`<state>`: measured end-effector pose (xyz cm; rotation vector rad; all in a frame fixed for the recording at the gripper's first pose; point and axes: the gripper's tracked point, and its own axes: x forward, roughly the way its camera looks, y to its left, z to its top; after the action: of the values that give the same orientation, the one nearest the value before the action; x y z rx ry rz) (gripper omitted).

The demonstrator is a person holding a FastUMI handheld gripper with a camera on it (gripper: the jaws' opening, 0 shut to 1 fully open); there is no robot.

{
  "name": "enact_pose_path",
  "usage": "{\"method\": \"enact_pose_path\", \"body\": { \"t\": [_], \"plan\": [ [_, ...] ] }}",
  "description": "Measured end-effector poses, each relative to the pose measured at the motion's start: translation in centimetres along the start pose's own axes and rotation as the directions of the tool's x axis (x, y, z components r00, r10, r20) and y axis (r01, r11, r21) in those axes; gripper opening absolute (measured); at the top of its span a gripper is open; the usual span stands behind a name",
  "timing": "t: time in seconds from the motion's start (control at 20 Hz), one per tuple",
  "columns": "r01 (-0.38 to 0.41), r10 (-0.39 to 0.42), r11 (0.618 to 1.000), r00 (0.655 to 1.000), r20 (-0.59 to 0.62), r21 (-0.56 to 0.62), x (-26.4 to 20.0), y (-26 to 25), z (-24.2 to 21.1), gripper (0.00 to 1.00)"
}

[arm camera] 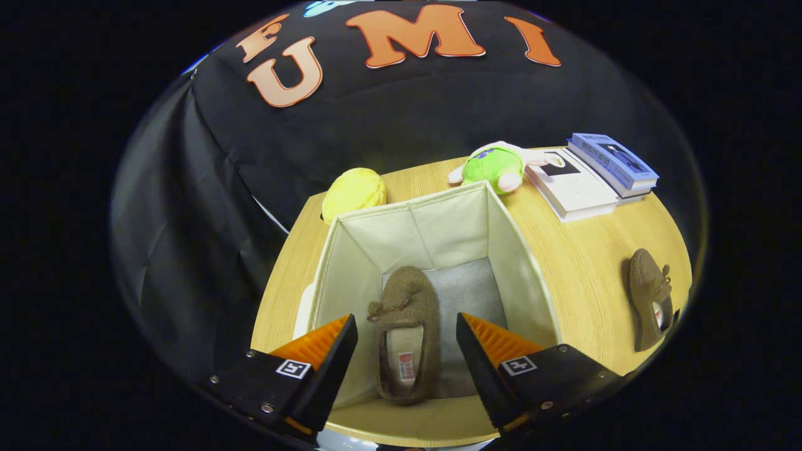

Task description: Open the storage box then place both shoes into the box .Put the left shoe in first, then the right shoe, with the right side of both shoes facing outward in a uniform manner.

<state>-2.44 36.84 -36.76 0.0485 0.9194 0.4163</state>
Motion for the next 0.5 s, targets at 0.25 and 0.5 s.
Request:
{"method": "enact_pose_path", "body": {
  "t": [0.25,0.5],
  "plan": [
    [-0.038,0.042,0.998,0.995,0.094,-0.046,-3.3,-2.4,3.1,0.99],
    [0.019,-0.008,0.998,0.986,0.168,-0.064,-6.3,-7.9,5.3,0.99]
  ]
}}
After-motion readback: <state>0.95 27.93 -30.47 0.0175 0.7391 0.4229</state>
